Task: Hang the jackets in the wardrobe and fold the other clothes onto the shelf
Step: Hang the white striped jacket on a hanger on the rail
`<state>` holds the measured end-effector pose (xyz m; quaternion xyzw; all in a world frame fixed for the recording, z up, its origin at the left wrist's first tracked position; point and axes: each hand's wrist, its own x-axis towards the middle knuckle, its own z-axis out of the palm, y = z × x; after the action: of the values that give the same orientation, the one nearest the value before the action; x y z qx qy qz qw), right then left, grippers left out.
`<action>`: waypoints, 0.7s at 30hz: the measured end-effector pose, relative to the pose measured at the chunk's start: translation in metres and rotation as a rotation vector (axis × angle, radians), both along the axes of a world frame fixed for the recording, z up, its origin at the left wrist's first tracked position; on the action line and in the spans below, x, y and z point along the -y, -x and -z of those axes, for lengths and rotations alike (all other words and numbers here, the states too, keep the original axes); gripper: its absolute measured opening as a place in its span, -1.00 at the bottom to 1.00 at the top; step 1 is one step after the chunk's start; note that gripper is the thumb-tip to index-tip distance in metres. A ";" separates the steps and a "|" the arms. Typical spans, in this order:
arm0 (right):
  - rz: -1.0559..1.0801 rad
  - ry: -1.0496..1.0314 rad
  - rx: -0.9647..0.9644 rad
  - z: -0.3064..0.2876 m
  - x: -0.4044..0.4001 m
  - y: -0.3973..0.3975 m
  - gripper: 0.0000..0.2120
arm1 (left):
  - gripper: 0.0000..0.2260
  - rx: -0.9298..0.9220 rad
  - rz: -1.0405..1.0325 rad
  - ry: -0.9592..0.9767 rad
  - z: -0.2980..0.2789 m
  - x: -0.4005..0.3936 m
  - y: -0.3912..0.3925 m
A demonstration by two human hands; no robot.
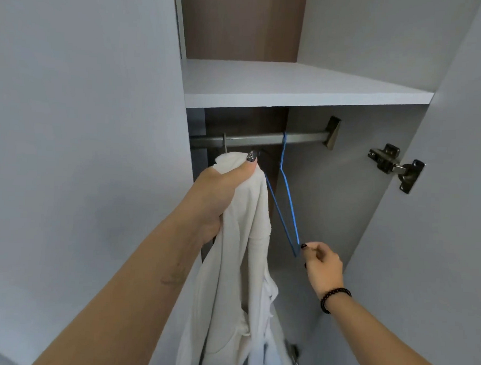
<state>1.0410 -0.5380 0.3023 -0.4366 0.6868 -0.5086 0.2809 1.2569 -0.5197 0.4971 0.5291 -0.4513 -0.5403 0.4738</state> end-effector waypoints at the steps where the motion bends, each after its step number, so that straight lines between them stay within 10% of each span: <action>1: 0.019 0.059 -0.018 -0.013 0.015 -0.003 -0.91 | -0.73 0.006 -0.010 0.007 0.001 0.003 0.002; 9: -0.108 -0.140 -0.189 -0.070 0.129 -0.024 -0.55 | -0.84 -0.027 -0.100 0.041 0.000 0.026 0.000; 21: -0.107 -0.018 -0.052 -0.111 0.158 -0.014 -0.73 | -0.78 -0.071 -0.171 0.020 0.016 0.023 0.010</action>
<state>1.0552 -0.6956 0.4137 -0.4833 0.6742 -0.4751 0.2934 1.2471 -0.5427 0.4812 0.5415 -0.3928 -0.5118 0.5390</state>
